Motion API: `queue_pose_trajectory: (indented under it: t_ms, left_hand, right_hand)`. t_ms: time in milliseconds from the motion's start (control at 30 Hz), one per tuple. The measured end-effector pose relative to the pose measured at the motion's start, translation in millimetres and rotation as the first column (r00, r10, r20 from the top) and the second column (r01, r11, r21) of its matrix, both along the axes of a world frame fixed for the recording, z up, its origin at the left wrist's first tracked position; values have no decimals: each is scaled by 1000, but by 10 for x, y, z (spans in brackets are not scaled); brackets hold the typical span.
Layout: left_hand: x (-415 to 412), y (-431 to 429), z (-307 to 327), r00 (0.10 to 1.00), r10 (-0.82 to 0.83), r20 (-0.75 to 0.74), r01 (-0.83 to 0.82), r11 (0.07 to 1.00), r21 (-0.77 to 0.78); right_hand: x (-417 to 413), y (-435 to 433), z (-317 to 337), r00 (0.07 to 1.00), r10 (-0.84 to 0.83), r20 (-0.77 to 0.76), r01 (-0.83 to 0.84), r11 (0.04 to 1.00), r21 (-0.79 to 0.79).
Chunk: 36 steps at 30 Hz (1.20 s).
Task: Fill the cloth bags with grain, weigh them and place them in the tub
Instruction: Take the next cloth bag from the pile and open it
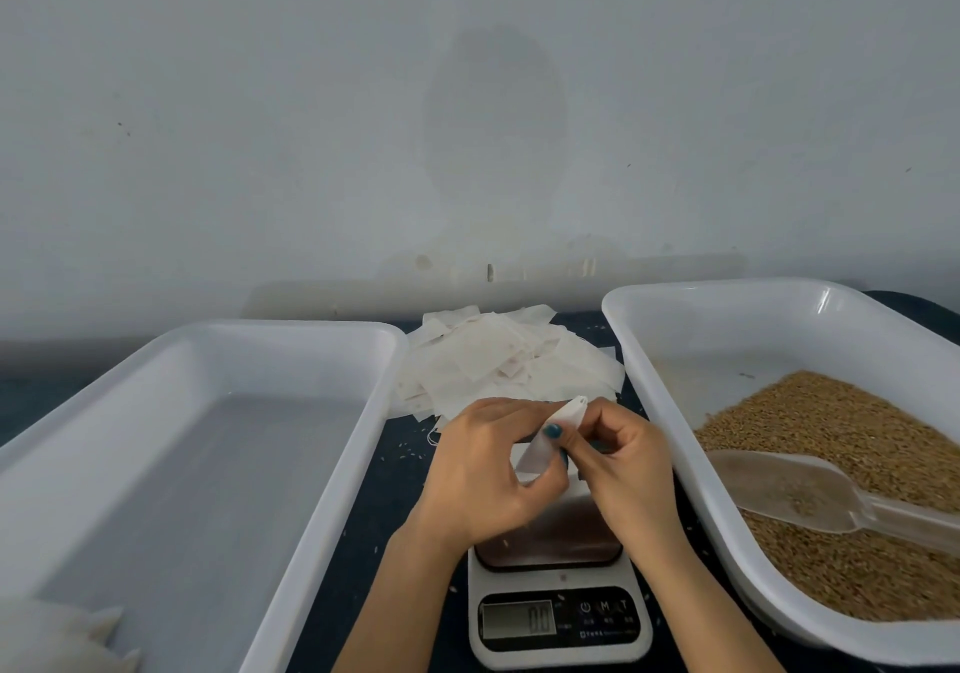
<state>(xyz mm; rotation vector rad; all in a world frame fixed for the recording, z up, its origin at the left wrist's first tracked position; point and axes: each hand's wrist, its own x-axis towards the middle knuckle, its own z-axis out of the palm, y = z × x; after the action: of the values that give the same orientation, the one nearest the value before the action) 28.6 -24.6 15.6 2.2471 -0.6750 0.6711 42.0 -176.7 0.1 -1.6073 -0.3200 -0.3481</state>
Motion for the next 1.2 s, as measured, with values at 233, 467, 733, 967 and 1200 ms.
queue_pose_trajectory:
  t_ms: [233, 467, 733, 967, 1200]
  left_hand:
    - [-18, 15, 23, 998, 60, -24, -60, 998, 34]
    - [13, 80, -15, 986, 164, 29, -165, 985, 48]
    - [36, 20, -17, 887, 262, 380, -348, 921, 176]
    - [17, -55, -11, 874, 366, 319, -443, 871, 212]
    - [-31, -165, 33, 933, 352, 74, -359, 925, 123]
  right_hand:
    - [-40, 6, -2, 999, -29, 43, 36, 983, -181]
    - [-42, 46, -59, 995, -71, 73, 90, 948, -305]
    - [-23, 0, -44, 989, -118, 86, 143, 908, -394]
    - [-52, 49, -36, 978, -52, 200, 154, 825, -543]
    - [-46, 29, -40, 942, -148, 300, 304, 752, -584]
